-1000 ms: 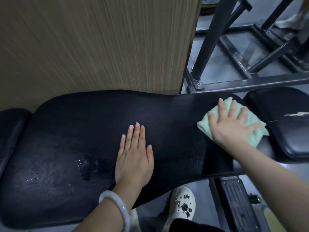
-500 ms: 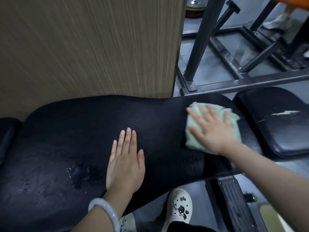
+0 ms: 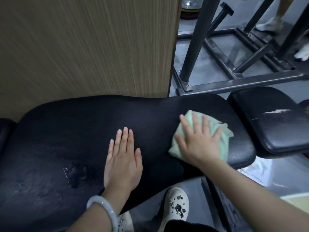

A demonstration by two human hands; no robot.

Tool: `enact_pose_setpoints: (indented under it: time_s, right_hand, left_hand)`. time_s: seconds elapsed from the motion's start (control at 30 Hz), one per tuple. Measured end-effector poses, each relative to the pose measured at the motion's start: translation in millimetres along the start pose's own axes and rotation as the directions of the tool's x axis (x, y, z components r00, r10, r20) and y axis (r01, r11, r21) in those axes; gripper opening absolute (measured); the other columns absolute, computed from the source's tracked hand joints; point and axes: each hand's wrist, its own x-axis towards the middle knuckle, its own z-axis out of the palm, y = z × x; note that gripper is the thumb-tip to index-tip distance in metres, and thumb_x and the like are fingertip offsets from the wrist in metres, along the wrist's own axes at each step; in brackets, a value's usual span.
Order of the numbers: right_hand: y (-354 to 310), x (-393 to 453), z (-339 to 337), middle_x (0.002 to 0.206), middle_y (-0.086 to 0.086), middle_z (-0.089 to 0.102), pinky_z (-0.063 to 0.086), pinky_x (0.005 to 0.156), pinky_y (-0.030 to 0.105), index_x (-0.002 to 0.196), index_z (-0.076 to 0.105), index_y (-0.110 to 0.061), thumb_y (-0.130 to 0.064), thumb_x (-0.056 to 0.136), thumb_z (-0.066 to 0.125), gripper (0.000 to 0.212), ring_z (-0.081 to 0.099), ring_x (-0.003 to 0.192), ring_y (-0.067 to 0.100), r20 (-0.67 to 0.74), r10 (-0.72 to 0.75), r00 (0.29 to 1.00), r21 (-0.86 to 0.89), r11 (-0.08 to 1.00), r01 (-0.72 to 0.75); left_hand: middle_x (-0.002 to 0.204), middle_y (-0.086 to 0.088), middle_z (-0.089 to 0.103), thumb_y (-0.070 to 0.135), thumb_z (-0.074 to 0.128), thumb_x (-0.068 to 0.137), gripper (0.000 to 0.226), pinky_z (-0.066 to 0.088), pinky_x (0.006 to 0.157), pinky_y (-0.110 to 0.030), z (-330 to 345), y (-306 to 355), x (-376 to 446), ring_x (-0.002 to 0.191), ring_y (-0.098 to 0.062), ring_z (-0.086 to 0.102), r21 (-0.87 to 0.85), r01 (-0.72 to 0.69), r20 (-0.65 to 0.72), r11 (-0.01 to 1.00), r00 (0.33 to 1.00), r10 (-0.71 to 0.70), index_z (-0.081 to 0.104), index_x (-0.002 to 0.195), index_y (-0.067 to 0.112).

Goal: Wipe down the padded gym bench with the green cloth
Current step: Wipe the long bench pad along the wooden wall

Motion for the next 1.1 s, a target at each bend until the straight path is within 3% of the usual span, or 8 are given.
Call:
enact_pose_setpoints:
  time_s: [0.17,0.23,0.43,0.57,0.7,0.9,1.1]
  right_hand:
    - [2,7,-3,0.161,-0.009,-0.007,-0.005,0.109,0.067,0.147,-0.007,-0.050,-0.069,0.076,-0.007,0.073,-0.013,0.147,0.022,0.028,-0.322,0.946,-0.022,0.946,0.323]
    - [25,20,-7,0.161,-0.012,-0.005,-0.003,0.110,0.065,0.145,-0.008,-0.052,-0.071,0.075,-0.006,0.073,-0.011,0.147,0.019,0.023,-0.340,0.940,-0.028,0.940,0.341]
    - [75,53,-13,0.161,-0.012,-0.003,0.003,0.112,0.062,0.144,-0.009,-0.055,-0.073,0.076,-0.003,0.070,-0.007,0.147,0.017,0.017,-0.131,0.991,-0.021,0.991,0.132]
    - [93,50,-14,0.160,-0.013,-0.001,0.019,0.108,0.061,0.145,-0.002,-0.055,-0.066,0.090,0.015,0.059,-0.003,0.146,0.017,0.012,0.051,0.999,0.055,0.997,-0.051]
    - [97,30,-14,0.160,-0.013,0.000,0.028,0.101,0.057,0.145,0.001,-0.055,-0.065,0.090,0.019,0.059,0.004,0.145,0.021,0.010,0.173,0.985,0.120,0.978,-0.173]
    - [87,8,-9,0.160,-0.009,0.001,0.029,0.101,0.058,0.146,0.000,-0.052,-0.066,0.090,0.018,0.060,0.011,0.141,0.027,0.006,0.316,0.949,0.119,0.942,-0.315]
    - [63,-15,0,0.161,-0.006,0.001,0.022,0.101,0.066,0.147,-0.001,-0.049,-0.065,0.090,0.014,0.061,0.004,0.143,0.029,0.006,0.457,0.889,0.123,0.882,-0.454]
  left_hand:
    - [0.159,0.003,0.000,0.042,0.001,0.092,0.063,-0.006,0.117,-0.031,-1,0,0,0.145,-0.008,-0.009,-0.011,-0.004,0.004,1.000,1.000,0.004,0.004,0.149,0.014]
    - [0.159,0.001,0.007,0.041,0.006,0.094,0.063,-0.003,0.117,-0.031,-1,-1,0,0.146,-0.010,-0.003,0.006,-0.003,-0.001,1.000,1.000,0.003,0.011,0.150,0.011]
    - [0.159,0.000,0.011,0.039,0.013,0.096,0.060,-0.002,0.116,-0.031,1,-2,0,0.147,-0.011,0.000,0.018,-0.006,-0.002,1.000,1.000,0.006,0.015,0.149,0.010]
    - [0.159,0.001,0.007,0.040,0.009,0.096,0.061,-0.001,0.117,-0.032,1,-2,0,0.146,-0.010,-0.003,0.011,-0.009,-0.003,1.000,1.000,0.009,0.011,0.149,0.012]
    - [0.159,-0.001,0.008,0.040,0.007,0.095,0.062,-0.001,0.117,-0.033,0,-1,0,0.147,-0.012,-0.001,0.019,-0.005,-0.003,1.000,1.000,0.005,0.011,0.149,0.011]
    - [0.159,0.000,0.006,0.041,0.005,0.094,0.062,-0.004,0.117,-0.032,0,1,0,0.146,-0.011,-0.003,0.003,0.002,-0.016,1.000,1.000,-0.002,0.011,0.149,0.012]
    - [0.159,0.000,0.004,0.041,0.004,0.094,0.062,-0.005,0.117,-0.032,0,1,0,0.146,-0.011,-0.005,-0.001,0.005,-0.010,1.000,1.000,-0.005,0.009,0.149,0.012]
